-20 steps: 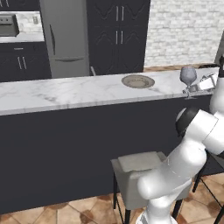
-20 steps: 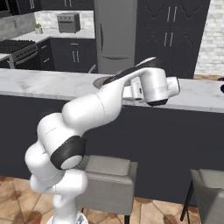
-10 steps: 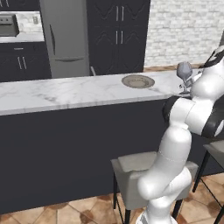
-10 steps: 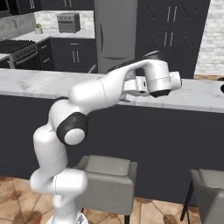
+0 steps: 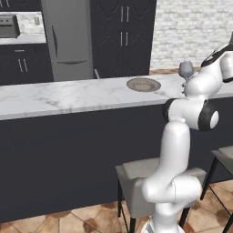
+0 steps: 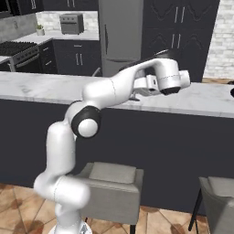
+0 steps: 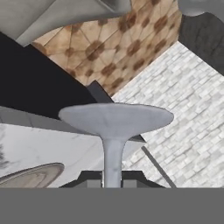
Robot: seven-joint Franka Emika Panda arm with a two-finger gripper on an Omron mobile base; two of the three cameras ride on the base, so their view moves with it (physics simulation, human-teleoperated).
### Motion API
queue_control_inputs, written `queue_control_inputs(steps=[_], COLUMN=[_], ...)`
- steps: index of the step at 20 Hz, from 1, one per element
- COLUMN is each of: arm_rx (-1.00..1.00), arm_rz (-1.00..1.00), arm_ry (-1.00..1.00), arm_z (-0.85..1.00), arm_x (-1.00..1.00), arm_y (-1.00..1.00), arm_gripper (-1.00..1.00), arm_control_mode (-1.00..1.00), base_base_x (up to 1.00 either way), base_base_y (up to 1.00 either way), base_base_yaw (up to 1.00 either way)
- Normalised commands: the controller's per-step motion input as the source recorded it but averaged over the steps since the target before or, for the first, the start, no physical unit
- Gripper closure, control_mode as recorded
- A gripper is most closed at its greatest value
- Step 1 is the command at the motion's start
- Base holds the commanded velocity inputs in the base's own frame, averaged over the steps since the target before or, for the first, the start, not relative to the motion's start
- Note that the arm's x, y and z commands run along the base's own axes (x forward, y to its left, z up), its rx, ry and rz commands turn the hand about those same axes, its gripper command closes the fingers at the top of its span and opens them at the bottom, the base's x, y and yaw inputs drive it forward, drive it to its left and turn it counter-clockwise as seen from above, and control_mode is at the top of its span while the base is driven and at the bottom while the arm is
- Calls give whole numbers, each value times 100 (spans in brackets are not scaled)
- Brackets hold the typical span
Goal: Retrieve the wine glasses from the counter and place one next to each plate.
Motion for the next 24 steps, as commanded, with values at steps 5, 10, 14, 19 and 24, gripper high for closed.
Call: queue_control_inputs(steps=[5,10,14,19,24], arm_rx=[-1,-8,-14,-21,-18], arm_rz=[0,0,0,0,-1], arm_ry=[-3,-19,-35,-64,-78], arm_z=[0,0,0,-9,-20], arm_x=[51,37,6,-54,-97], arm_y=[-2,1,21,34,63], arm_gripper=[100,100,100,100,100], arm_control_mode=[-100,-100,-100,-100,-100], base_base_x=[0,0,0,0,0], base_base_y=[0,0,0,0,0], base_base_yaw=[0,0,0,0,0])
